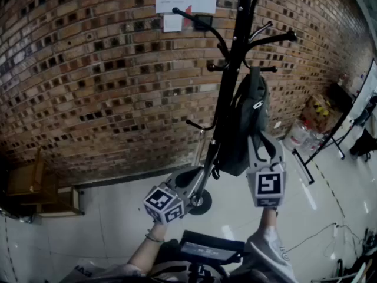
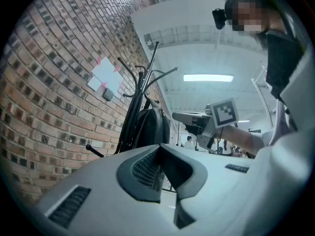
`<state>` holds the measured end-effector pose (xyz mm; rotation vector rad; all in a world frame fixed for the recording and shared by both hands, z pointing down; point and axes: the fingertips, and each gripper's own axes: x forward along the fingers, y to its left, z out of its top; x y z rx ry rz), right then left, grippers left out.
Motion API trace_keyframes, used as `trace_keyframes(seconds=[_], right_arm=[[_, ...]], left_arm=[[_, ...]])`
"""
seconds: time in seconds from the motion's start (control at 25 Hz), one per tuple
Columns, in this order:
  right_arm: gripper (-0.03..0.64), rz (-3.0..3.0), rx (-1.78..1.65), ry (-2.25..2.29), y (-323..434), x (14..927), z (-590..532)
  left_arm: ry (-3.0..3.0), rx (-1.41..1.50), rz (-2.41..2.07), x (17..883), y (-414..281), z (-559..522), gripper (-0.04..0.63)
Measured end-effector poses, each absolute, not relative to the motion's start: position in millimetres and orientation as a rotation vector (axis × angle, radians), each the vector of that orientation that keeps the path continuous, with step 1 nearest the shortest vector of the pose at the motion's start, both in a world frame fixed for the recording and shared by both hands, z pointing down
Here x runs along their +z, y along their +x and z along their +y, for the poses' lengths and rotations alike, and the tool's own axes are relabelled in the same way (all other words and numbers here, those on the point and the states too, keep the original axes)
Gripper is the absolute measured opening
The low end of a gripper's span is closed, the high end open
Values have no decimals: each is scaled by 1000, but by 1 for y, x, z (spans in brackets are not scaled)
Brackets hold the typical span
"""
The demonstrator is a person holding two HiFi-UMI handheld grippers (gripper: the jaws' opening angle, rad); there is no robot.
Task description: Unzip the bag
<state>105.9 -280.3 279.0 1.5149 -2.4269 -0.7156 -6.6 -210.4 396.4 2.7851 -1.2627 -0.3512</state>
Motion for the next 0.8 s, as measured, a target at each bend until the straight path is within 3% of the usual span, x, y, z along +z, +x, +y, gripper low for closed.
trace_keyframes(seconds=[0.8], right_arm=[[133,-2052,-940,1453,98,264,-337]], left_arm=[[2766,-358,-1234,403,-20,-227,8]])
